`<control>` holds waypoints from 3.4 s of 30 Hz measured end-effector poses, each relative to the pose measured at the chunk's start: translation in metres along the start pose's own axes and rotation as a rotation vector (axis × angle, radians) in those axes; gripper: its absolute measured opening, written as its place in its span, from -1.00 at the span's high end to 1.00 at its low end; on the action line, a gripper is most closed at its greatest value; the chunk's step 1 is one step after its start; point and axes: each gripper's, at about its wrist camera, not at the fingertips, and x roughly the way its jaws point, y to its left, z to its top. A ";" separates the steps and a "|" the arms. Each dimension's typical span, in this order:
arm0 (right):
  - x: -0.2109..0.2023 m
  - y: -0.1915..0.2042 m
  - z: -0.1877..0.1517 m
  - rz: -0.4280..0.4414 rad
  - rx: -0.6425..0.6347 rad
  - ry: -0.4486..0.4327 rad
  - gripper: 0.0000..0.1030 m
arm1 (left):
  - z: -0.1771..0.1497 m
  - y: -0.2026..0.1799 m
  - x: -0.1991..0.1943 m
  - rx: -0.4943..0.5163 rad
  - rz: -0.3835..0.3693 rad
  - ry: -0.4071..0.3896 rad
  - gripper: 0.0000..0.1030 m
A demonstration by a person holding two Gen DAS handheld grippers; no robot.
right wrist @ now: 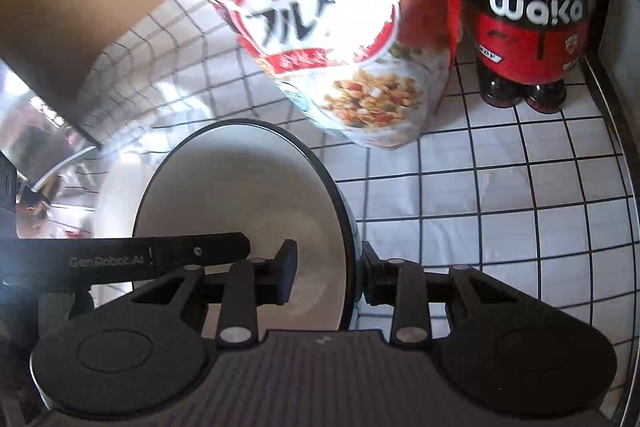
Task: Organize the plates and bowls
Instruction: 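Carry the blue bowl with the left tool and lower it onto the cream bowl, then hold the rims of the stacked blue and cream bowls with both tools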
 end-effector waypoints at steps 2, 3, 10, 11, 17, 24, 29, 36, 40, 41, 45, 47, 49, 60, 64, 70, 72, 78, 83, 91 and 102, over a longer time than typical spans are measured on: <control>-0.012 0.007 -0.006 0.012 -0.017 0.001 0.36 | -0.007 -0.008 -0.014 0.011 -0.003 -0.001 0.43; -0.019 0.009 -0.010 0.014 -0.025 0.005 0.36 | -0.011 -0.009 -0.020 0.009 -0.008 0.005 0.43; -0.049 0.011 -0.043 0.020 -0.067 0.045 0.36 | -0.061 -0.011 -0.035 0.001 -0.080 0.094 0.42; -0.051 0.011 -0.048 0.018 -0.070 0.054 0.36 | -0.069 -0.011 -0.038 0.002 -0.087 0.099 0.42; -0.047 0.007 -0.086 -0.005 -0.064 0.117 0.36 | -0.107 -0.012 -0.042 0.033 -0.089 0.103 0.42; -0.028 0.000 -0.112 -0.052 -0.015 0.151 0.36 | -0.134 0.002 -0.019 0.003 -0.080 0.136 0.42; -0.020 0.000 -0.118 -0.076 0.002 0.148 0.36 | -0.141 0.005 -0.012 0.005 -0.028 0.111 0.42; -0.019 0.001 -0.120 -0.088 -0.014 0.129 0.35 | -0.142 0.019 -0.010 -0.051 -0.075 0.124 0.36; -0.021 0.002 -0.122 -0.089 -0.026 0.126 0.36 | -0.142 0.018 -0.013 -0.039 -0.075 0.123 0.36; -0.022 0.002 -0.122 -0.089 -0.028 0.125 0.35 | -0.142 0.018 -0.015 -0.034 -0.072 0.119 0.36; -0.024 0.001 -0.123 -0.082 -0.024 0.135 0.35 | -0.141 0.016 -0.019 -0.034 -0.063 0.108 0.36; -0.024 0.000 -0.123 -0.081 -0.023 0.133 0.36 | -0.141 0.017 -0.021 -0.040 -0.063 0.102 0.36; -0.025 0.000 -0.123 -0.080 -0.027 0.132 0.36 | -0.141 0.018 -0.025 -0.042 -0.062 0.092 0.36; -0.030 0.002 -0.121 -0.081 -0.053 0.129 0.35 | -0.137 0.020 -0.035 -0.052 -0.070 0.051 0.38; -0.035 0.001 -0.121 -0.076 -0.061 0.126 0.36 | -0.136 0.018 -0.038 -0.027 -0.058 0.038 0.41; -0.046 0.005 -0.120 -0.095 -0.096 0.090 0.36 | -0.136 0.014 -0.039 0.018 -0.003 0.014 0.41; -0.052 0.007 -0.119 -0.122 -0.120 0.060 0.36 | -0.135 0.014 -0.038 0.023 0.010 0.011 0.41; -0.053 -0.003 -0.117 -0.155 -0.108 0.050 0.34 | -0.131 0.014 -0.030 0.028 0.009 0.022 0.41; -0.042 -0.019 -0.125 -0.121 -0.026 0.094 0.20 | -0.127 0.012 -0.021 0.039 0.026 0.022 0.41; -0.015 -0.030 -0.143 0.020 0.109 0.223 0.18 | -0.124 0.008 0.002 0.088 0.048 0.074 0.39; -0.007 -0.021 -0.123 -0.033 0.055 0.175 0.19 | -0.115 0.009 0.015 0.063 0.005 0.093 0.41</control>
